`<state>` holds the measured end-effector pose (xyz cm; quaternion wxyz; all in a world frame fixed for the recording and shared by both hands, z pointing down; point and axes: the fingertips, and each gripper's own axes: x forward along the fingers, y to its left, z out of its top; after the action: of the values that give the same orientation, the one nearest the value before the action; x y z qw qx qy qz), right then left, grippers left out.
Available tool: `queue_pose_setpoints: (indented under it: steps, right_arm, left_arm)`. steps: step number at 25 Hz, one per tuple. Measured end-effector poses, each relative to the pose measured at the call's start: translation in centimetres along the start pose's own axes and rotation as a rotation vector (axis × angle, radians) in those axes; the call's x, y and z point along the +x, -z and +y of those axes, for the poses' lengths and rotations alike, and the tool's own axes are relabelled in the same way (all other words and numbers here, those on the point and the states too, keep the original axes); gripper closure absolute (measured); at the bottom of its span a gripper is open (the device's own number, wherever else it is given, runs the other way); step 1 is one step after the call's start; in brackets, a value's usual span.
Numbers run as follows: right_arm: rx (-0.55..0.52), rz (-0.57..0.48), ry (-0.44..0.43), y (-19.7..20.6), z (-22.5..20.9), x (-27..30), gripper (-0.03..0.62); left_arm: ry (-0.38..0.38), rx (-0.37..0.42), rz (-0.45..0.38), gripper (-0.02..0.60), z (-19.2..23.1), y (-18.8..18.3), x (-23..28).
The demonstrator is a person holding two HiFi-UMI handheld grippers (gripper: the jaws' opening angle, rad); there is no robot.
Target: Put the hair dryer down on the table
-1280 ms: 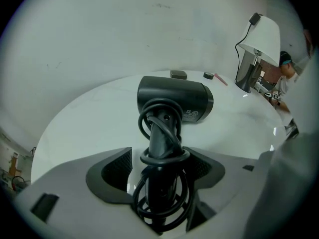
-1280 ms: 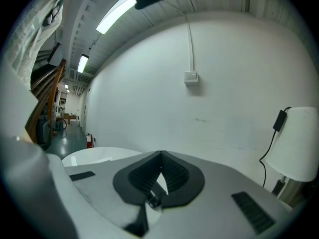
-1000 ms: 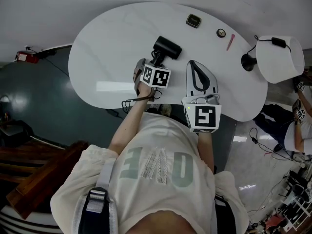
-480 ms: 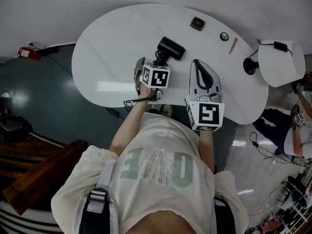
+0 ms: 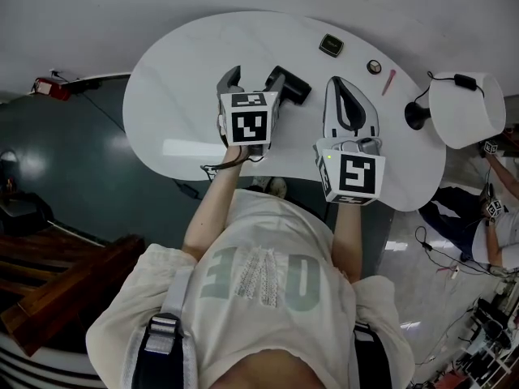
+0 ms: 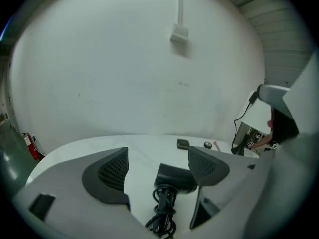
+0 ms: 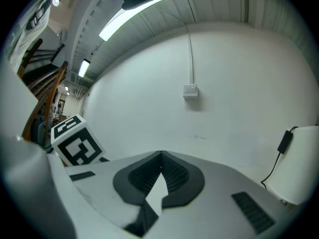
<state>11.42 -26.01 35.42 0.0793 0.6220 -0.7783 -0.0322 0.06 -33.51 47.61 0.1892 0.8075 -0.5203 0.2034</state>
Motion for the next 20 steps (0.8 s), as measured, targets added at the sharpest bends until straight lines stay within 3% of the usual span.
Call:
queue_pose_setpoints:
  steps: [4, 6, 7, 11, 13, 17, 20]
  right_arm:
    - [0.002, -0.063, 0.018, -2.8, -0.5, 0.6, 0.591]
    - [0.009, -0.096, 0.023, -4.3, -0.5, 0.7, 0.591]
    - [0.017, -0.115, 0.024, -5.1, -0.5, 0.6, 0.591]
    - [0.024, -0.191, 0.005, -8.2, 0.2, 0.0, 0.591]
    - [0.015, -0.22, -0.007, -9.4, 0.6, -0.5, 0.591]
    - [0.038, -0.266, -0.017, -10.9, 1.3, -1.7, 0.591]
    - [0.074, -0.271, -0.019, -10.9, 1.7, -2.4, 0.591]
  left_arm:
    - [0.026, 0.016, -0.162, 0.198, -0.2, -5.7, -3.4]
    - [0.022, 0.038, -0.225, 0.232, -0.1, -8.2, -5.1]
    - [0.013, 0.043, -0.252, 0.266, 0.0, -9.2, -5.9]
    - [-0.033, 0.099, -0.412, 0.507, -0.1, -13.1, -10.1]
    - [-0.027, 0.141, -0.506, 0.568, -0.9, -14.6, -12.3]
    - [0.05, 0.123, -0.701, 0.575, -2.7, -16.8, -16.7]
    - [0.078, 0.107, -0.781, 0.575, -3.1, -17.2, -19.1]
